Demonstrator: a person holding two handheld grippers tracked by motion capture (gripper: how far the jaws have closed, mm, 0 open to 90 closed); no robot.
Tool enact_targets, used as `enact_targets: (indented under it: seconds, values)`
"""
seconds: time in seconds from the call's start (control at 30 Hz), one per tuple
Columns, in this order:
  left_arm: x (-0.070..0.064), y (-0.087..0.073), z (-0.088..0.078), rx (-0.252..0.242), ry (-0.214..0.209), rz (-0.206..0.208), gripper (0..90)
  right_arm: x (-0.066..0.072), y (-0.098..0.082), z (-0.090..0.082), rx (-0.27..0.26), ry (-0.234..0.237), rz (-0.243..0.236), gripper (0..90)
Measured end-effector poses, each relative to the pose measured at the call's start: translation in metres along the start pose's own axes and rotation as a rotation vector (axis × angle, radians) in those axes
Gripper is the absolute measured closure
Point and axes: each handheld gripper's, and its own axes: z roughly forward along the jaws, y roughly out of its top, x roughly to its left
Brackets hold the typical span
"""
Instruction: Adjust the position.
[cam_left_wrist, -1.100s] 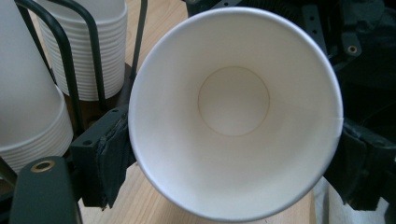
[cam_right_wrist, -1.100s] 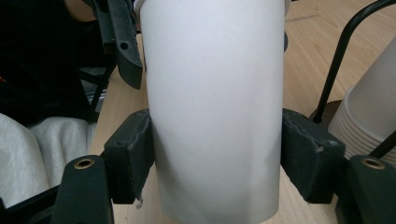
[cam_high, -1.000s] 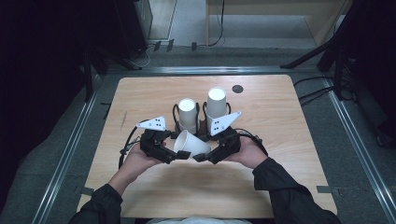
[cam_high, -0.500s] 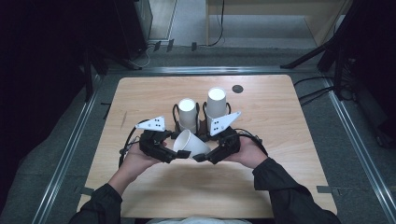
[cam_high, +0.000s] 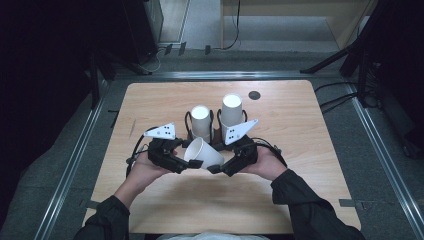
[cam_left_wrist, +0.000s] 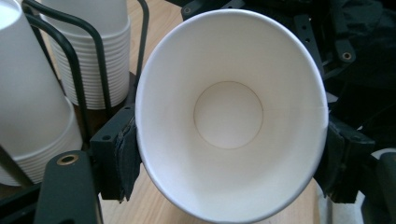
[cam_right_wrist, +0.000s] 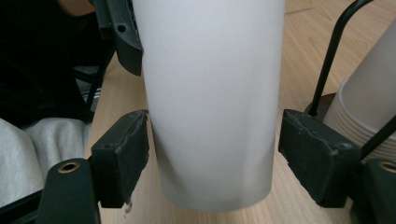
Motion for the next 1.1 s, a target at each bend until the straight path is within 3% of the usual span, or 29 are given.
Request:
enact_targets:
  seconds: [0.37,0.7,0.9,1.1]
  values:
    - [-0.001,0.015,0.009,0.174,0.067,0.112,21.9,0.003,-0.013,-0.002,0.041,-0.054,0.013,24.2]
    - [-0.003,0.025,0.032,0.33,0.044,0.182,21.9,0.006,-0.027,0.002,0.071,-0.095,0.031,24.2]
    - [-0.007,0.029,0.045,0.386,0.025,0.221,21.8,0.008,-0.034,0.007,0.088,-0.108,0.039,24.2]
    - [-0.008,0.031,0.055,0.41,0.01,0.242,21.6,0.008,-0.038,0.01,0.092,-0.113,0.051,24.3]
